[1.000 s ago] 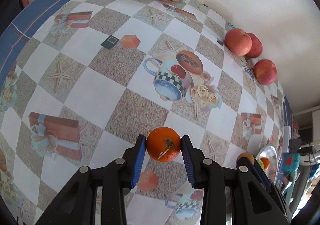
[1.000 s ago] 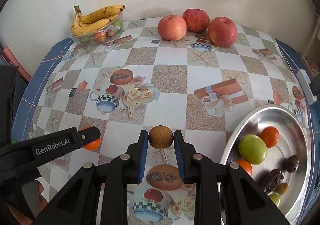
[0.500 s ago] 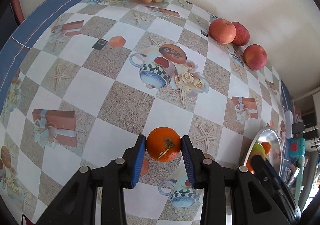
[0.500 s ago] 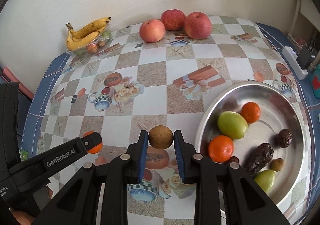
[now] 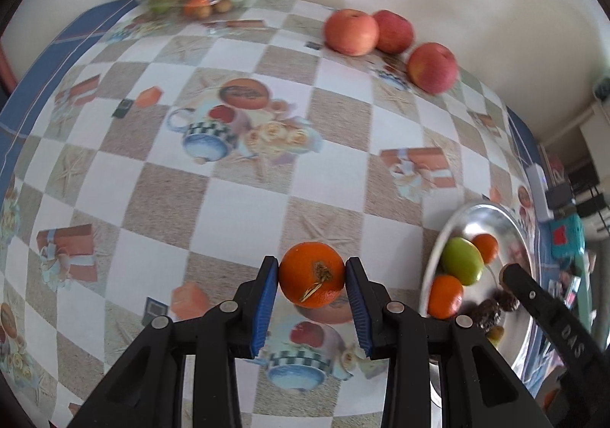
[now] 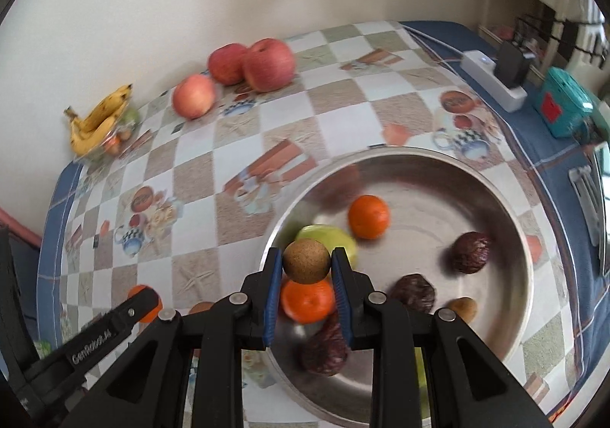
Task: Organize fruits
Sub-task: 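Carry the tan fruit and the tangerine over the steel bowl with both tools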
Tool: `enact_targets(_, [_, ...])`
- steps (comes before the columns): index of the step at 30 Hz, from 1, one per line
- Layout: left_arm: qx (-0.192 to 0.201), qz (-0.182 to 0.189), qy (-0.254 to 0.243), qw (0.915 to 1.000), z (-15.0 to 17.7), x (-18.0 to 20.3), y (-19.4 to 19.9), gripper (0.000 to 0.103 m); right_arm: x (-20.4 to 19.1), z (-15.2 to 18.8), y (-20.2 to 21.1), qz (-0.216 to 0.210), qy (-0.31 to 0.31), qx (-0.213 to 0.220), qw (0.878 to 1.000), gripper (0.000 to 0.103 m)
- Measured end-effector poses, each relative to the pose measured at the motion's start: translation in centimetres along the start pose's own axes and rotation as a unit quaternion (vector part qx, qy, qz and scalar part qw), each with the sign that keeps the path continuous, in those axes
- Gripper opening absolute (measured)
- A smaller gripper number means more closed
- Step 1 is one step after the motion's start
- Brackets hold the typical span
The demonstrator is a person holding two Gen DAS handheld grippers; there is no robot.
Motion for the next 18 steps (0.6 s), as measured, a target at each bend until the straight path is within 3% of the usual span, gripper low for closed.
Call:
enact_targets(9, [0.014, 0.032, -0.077, 0.9964, 0.0, 4.9, 1.4, 0.039, 6.0, -1.0, -0.2, 0.030, -0.079, -0.011, 0.996, 0.027])
enact_targets(18, [0.008, 0.065, -0.182, 0.9811, 2.6, 11.5, 1.6, 0.039, 8.2, -1.4, 0.3, 0.037, -0.105, -0.014, 0.994, 0.028])
Point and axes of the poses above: each gripper's, at about its wrist camera, not at the fingertips, and y roughly against the way its jaws point, x to its right, z to its underside, the point moved 9 cm from there along -y, roughly the way its jaws point, and after that the axes turned 10 degrees about -y, right-handed, at the moved point
